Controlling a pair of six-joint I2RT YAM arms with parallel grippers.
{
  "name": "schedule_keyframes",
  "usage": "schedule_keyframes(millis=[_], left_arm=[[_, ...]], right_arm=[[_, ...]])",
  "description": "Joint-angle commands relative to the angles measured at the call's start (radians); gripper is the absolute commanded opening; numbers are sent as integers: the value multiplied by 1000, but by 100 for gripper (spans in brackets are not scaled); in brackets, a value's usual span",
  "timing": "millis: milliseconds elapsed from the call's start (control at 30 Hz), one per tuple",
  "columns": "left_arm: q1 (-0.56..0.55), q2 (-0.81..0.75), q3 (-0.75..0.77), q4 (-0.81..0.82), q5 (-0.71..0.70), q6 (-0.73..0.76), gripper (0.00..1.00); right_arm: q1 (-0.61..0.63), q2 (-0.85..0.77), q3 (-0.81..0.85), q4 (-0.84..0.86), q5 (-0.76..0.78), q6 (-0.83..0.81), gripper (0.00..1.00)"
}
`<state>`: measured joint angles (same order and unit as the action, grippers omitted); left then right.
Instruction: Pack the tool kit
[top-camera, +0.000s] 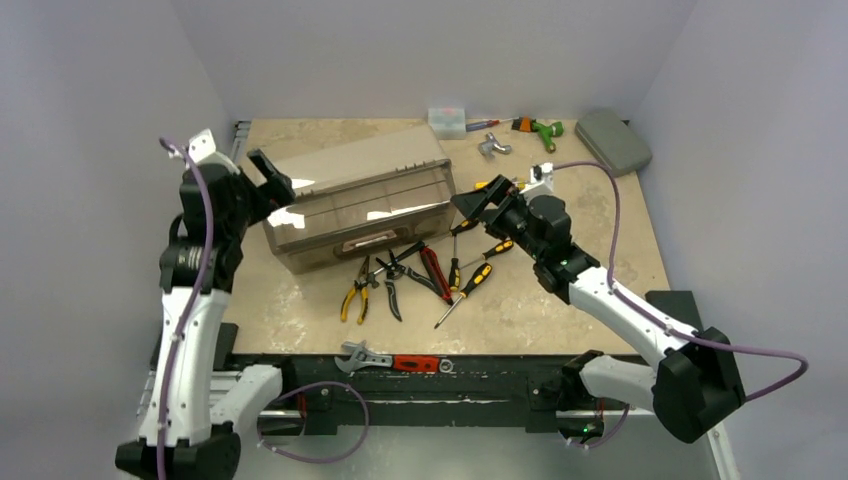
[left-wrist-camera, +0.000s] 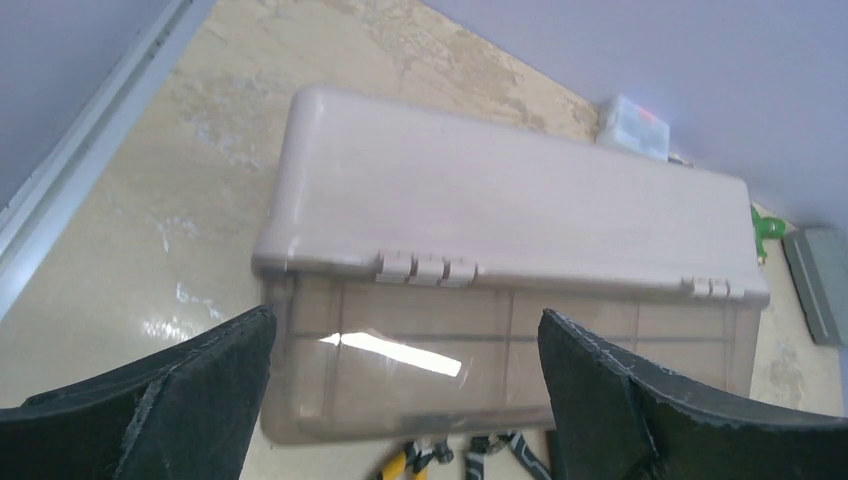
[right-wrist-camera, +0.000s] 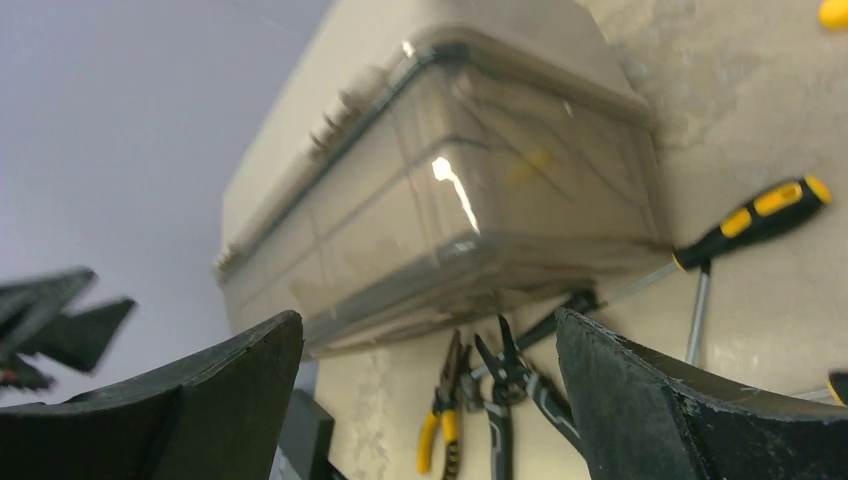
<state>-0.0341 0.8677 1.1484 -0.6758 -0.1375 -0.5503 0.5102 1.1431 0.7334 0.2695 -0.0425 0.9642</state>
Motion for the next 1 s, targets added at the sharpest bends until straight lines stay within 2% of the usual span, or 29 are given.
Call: schedule_keyframes(millis=[0, 133, 267, 467, 567, 767, 867, 967], left_arm=[[68, 201, 201, -71, 42, 89, 100], [148, 365, 365, -73, 130, 120, 100], [199, 534, 531, -92, 183, 156, 100], [270, 786, 741, -183, 346, 151, 97], [300, 849, 720, -162, 433, 102, 97], [318, 942, 680, -166, 585, 41, 94], [314, 939, 608, -131, 661, -4, 91], [306, 878, 518, -103, 676, -27, 90]], right_arm=[[4, 11, -62, 81, -113, -6, 95], [42, 66, -85, 158, -172, 0, 93], [171, 137, -52, 164, -130, -19, 93], [262, 304, -39, 343, -130, 68, 91], [263, 407, 25, 398, -155, 91, 90], [243, 557, 211, 392, -185, 95, 90], [198, 596, 289, 383, -196, 101, 90], [139, 628, 362, 364, -221, 101, 90]])
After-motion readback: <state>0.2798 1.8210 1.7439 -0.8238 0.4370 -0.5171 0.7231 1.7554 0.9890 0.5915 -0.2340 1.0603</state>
